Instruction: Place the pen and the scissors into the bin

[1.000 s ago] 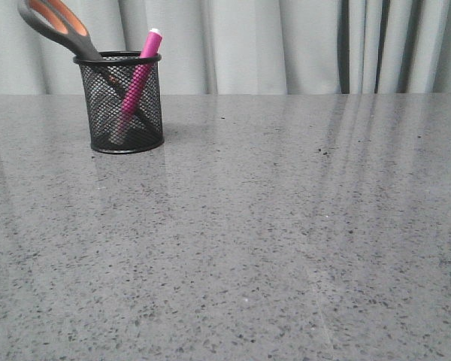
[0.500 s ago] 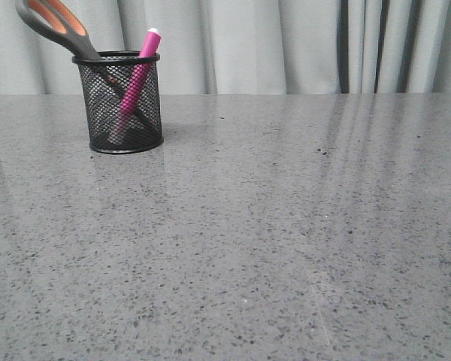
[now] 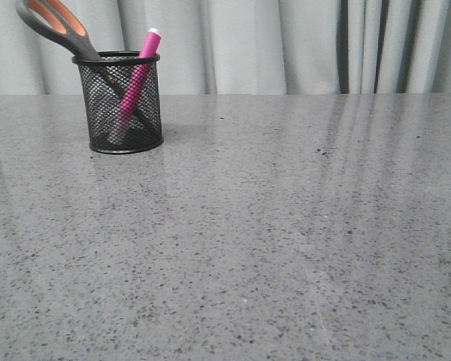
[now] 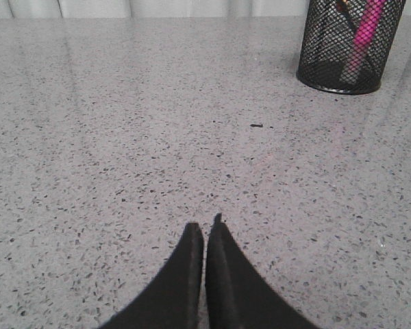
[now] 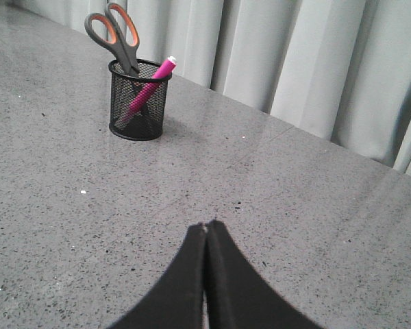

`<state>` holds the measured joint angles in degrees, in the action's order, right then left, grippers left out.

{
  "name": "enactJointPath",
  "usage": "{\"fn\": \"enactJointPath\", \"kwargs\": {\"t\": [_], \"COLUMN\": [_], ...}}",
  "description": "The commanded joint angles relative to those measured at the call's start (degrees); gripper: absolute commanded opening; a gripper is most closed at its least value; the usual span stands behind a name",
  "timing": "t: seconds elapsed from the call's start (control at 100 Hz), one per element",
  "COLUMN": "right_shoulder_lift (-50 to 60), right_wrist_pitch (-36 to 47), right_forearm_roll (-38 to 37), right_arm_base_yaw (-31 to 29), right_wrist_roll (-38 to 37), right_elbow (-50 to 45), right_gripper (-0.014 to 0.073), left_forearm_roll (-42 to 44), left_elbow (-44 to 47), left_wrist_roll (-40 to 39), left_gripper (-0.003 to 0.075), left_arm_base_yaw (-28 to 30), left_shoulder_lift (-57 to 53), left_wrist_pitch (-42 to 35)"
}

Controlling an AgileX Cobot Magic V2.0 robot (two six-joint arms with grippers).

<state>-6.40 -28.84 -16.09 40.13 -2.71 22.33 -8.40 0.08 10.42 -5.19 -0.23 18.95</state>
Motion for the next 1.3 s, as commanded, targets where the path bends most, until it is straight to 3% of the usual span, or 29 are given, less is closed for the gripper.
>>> {"fn": "enactJointPath", "kwargs": {"t": [0.0, 0.11, 0.19, 0.23, 0.29, 0.38, 0.56, 1.29], "right_shoulder_lift": [-0.6, -0.6, -0.6, -0.6, -0.5, 1.2, 8.4, 8.1], "right_wrist_pitch": [2.3, 12.8, 23.0, 27.3, 32.9, 33.5, 11.8, 12.0], "right_forearm_roll": [-3.6, 0.9, 13.9, 17.0, 17.4, 18.1, 18.6, 18.6], "right_arm_base_yaw": [-1.0, -8.6, -18.1, -22.0, -27.7, -32.7, -34.2, -34.3], "right_wrist_roll": [0.6, 1.3, 7.9, 10.1, 10.1, 8.5, 8.0, 8.1], "right_elbow": [-0.3, -5.5, -11.6, -14.6, -19.3, -24.0, -23.8, -23.8], "right_gripper": [-0.007, -0.007, -0.007, -0.007, -0.007, -0.007, -0.007, -0.007], "left_forearm_roll": [-1.0, -1.0, -1.0, -1.0, -1.0, -1.0, -1.0, -1.1], "left_elbow": [2.5, 2.5, 2.5, 2.5, 2.5, 2.5, 2.5, 2.5], "left_wrist_roll": [0.0, 0.0, 0.0, 0.0, 0.0, 0.0, 0.0, 0.0], "left_gripper": [-0.0019, -0.0019, -0.0019, -0.0019, -0.0019, -0.0019, -0.0019, -0.0019], "left_arm_base_yaw": [0.2, 0.2, 0.2, 0.2, 0.2, 0.2, 0.2, 0.2], "left_shoulder_lift": [-1.7, -1.7, -1.7, -1.7, -1.7, -1.7, -1.7, -1.7], "left_wrist_pitch": [-3.1, -3.1, -3.1, -3.1, -3.1, -3.1, -3.1, -3.1]}}
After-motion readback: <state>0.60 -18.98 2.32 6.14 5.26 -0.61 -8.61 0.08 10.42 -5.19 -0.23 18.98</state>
